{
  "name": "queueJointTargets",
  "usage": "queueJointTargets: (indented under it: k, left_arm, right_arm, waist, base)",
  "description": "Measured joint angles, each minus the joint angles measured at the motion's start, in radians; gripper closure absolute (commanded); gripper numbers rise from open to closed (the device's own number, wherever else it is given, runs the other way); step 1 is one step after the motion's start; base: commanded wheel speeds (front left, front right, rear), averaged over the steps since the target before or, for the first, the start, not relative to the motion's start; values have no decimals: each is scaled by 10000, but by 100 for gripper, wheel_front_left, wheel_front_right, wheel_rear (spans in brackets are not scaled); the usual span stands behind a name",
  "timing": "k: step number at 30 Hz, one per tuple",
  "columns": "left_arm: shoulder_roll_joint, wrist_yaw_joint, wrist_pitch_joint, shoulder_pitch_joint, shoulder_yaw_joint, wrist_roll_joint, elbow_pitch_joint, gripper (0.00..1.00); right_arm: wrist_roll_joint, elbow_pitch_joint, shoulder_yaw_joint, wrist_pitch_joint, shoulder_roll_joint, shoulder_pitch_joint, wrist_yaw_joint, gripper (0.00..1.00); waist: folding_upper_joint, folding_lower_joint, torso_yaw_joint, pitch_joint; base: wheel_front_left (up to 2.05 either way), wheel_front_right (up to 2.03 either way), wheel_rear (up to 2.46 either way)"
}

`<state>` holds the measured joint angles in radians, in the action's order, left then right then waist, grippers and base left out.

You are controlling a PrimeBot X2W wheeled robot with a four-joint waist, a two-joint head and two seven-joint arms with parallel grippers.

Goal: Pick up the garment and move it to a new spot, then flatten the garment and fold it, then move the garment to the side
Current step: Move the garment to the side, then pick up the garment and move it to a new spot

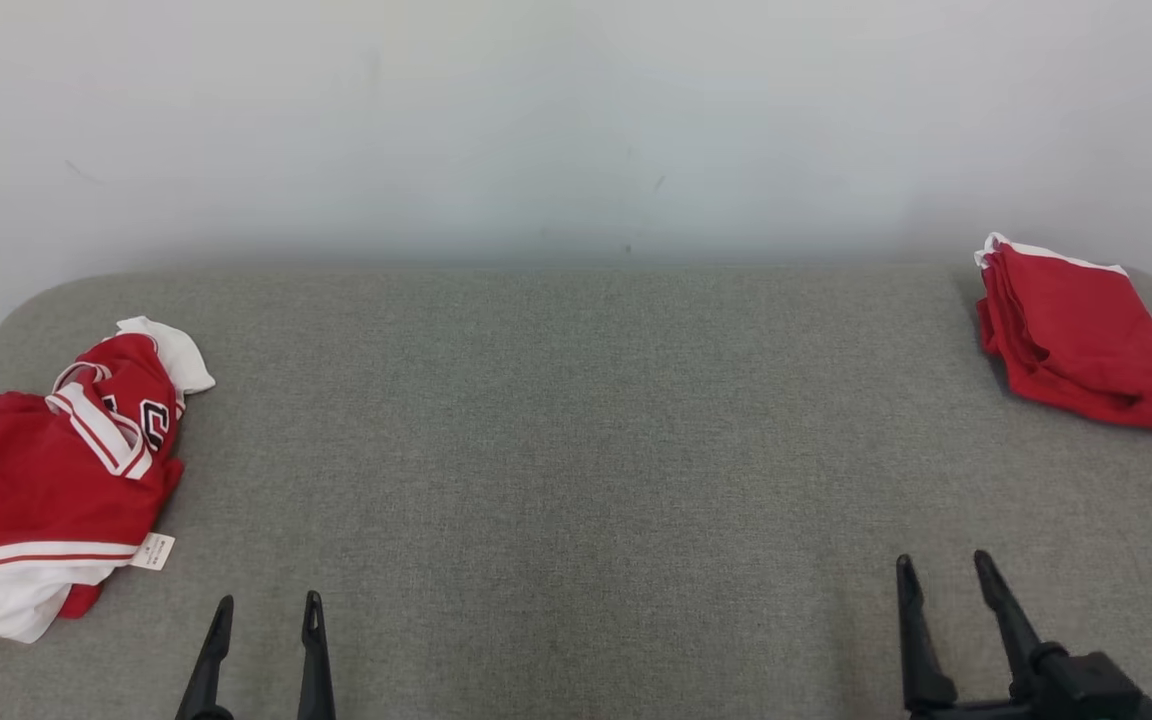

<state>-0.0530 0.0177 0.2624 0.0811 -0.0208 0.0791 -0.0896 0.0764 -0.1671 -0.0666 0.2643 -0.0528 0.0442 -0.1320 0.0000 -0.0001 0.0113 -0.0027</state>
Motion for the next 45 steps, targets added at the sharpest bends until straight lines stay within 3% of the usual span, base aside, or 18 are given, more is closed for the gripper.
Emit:
queueJointTargets:
  k: [33, 45]
  left_arm:
    - [17, 249, 0, -96, -368, -130, -504, 0]
    - [19, 253, 0, -196, -291, -167, -610, 0]
  right_arm:
    - [-2, -489, 17, 0, 15, 105, 0, 0]
    - [134, -477, -73, 0, 17, 217, 0, 0]
  waist:
    - [1, 1, 50, 87]
    - [1, 1, 699, 42]
  base:
    - [0, 0, 0]
    - [0, 0, 0]
